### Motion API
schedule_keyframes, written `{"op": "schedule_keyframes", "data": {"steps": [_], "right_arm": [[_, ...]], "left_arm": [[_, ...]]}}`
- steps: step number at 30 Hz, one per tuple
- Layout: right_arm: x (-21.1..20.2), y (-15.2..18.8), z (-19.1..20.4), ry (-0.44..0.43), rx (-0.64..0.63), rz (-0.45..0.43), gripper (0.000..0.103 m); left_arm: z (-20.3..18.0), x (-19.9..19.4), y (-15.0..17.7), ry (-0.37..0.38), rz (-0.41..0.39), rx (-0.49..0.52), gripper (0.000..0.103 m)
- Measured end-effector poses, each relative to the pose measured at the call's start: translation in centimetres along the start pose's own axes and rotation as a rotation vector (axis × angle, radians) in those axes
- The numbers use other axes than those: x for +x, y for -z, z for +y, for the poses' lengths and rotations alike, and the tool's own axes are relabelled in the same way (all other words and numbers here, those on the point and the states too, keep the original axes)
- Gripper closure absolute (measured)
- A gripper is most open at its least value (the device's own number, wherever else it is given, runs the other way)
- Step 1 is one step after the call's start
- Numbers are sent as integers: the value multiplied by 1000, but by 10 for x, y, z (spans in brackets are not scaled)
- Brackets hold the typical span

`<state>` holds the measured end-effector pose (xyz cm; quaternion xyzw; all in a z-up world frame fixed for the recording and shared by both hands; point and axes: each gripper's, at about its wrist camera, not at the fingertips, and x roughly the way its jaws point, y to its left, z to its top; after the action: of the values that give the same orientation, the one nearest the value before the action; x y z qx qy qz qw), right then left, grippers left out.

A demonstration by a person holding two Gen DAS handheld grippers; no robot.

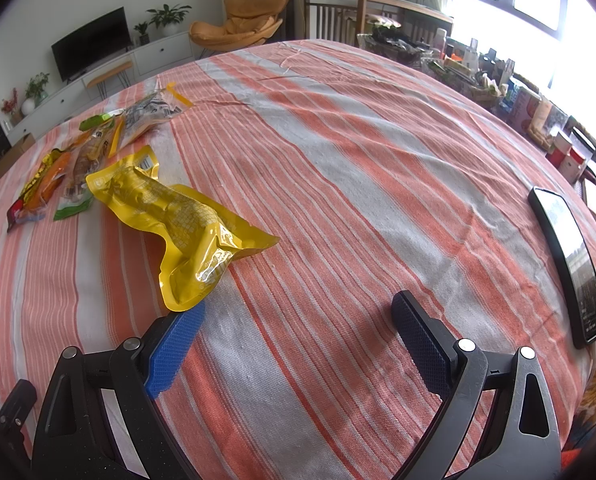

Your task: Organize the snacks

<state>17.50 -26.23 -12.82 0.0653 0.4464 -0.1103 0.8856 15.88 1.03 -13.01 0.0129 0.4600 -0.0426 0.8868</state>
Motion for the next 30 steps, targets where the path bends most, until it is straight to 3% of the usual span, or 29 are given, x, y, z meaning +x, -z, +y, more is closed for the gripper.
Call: {"op": "schedule_keyframes", "data": {"steps": [14,16,19,22,26,30], "right_arm": [[0,0,0,0,0,0,7],[-1,1,-1,0,0,0,7],[-1,1,-1,0,0,0,7],[0,0,0,0,0,0,7],[0,0,0,0,0,0,7],[0,0,0,0,0,0,7]], "left_arm": [[-4,-3,-2,-1,1,1,0],[-4,-3,-8,16,46,2,0],[5,-22,-36,83,18,-52,0],[27,-27,-87,115,-27,-135,0],[61,21,-160,105,31,-208,0],[84,82,-195,128,106,-255,2]]}}
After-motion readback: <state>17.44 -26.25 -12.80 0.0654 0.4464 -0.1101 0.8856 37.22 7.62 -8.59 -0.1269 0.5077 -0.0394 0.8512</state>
